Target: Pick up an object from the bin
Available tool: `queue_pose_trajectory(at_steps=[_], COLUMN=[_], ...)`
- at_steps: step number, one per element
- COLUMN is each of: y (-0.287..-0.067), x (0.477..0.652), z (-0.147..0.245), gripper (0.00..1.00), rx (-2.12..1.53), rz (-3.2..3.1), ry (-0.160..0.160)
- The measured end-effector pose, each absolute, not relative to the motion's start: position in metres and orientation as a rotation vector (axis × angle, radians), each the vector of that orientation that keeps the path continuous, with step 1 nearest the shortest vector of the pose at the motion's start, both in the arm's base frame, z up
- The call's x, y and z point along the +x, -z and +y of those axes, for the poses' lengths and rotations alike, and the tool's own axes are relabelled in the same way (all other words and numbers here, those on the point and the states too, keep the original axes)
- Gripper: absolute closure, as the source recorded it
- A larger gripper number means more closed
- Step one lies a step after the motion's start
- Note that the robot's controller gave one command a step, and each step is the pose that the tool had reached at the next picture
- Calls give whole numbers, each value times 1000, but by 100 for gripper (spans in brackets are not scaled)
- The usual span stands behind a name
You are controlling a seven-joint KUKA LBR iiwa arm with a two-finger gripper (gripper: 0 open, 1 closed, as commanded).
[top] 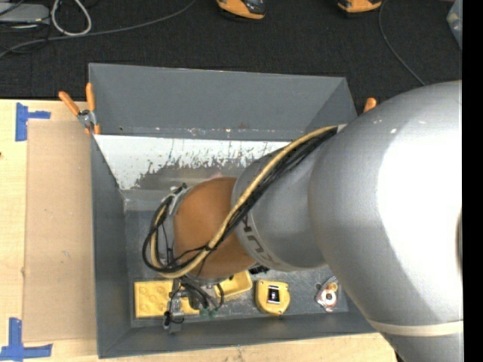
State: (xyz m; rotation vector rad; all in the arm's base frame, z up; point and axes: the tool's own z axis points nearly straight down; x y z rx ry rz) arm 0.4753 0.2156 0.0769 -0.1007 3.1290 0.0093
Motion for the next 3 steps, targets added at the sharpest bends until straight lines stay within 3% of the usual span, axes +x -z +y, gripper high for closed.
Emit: queue_pose_trajectory(at_steps=[1, 2, 3], y=[-71, -72, -72], x=[475, 476, 477], z=[209, 212, 212], gripper=[0, 100, 100], rx=[89, -33, -36], rz=[3127, 3125, 3125], ry=[-10, -10, -11])
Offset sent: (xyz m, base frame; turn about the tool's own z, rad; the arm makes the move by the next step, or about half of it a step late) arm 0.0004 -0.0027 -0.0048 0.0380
